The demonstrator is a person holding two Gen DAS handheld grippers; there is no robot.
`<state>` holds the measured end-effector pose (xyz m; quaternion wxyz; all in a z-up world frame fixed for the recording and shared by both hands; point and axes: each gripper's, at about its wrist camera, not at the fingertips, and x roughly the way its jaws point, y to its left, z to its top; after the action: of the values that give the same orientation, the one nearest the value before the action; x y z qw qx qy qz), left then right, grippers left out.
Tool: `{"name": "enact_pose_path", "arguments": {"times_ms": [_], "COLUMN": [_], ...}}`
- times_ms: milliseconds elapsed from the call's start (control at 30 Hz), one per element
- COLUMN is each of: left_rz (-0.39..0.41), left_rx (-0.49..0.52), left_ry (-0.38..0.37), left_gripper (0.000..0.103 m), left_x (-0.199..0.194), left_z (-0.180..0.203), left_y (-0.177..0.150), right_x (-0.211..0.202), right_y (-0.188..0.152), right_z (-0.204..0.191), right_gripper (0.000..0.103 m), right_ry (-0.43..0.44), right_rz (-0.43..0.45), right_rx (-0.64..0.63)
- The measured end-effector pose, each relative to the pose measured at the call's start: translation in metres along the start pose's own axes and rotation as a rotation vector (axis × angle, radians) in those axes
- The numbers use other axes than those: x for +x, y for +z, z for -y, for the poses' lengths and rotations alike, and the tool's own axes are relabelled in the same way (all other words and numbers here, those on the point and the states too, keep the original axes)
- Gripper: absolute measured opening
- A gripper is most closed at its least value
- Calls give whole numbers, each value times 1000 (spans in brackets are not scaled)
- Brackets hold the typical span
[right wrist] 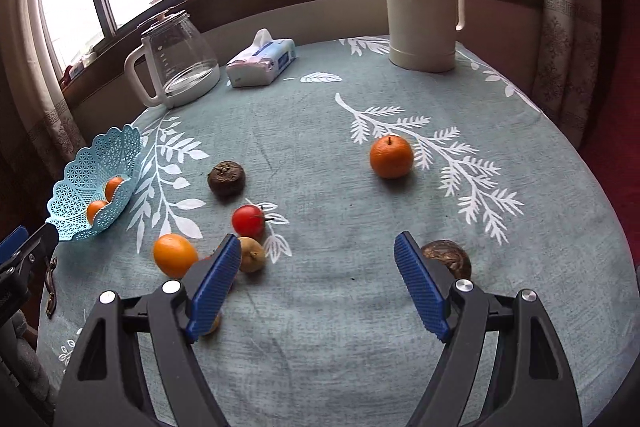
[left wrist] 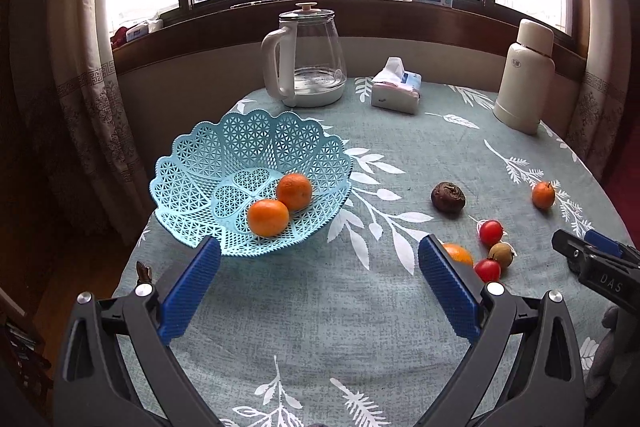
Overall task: Organize fruits
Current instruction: 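Withdraw both tools from the basket back toward the remaining fruit, then grasp the large oval orange with the left tool while the right tool grasps the dark brown fruit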
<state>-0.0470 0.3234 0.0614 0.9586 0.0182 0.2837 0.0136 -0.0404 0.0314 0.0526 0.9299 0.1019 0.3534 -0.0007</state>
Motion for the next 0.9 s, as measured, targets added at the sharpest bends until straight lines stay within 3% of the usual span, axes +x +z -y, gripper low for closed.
{"name": "enact_pose_path", "arguments": {"times_ms": [300, 900], "left_rz": [-27, -145], "left_rx": [4, 47], "left_ry": [-11, -141], "left_gripper": [100, 100], "left_x": [5, 32], "left_z": [9, 54], "left_y": [-4, -16], "right_x": [2, 11], "right_y": [1, -11], "right_z": [33, 70], "right_gripper": [79, 79], "right_ry": [-51, -81], "right_rz": [5, -57], "right_rx": [55, 77]}}
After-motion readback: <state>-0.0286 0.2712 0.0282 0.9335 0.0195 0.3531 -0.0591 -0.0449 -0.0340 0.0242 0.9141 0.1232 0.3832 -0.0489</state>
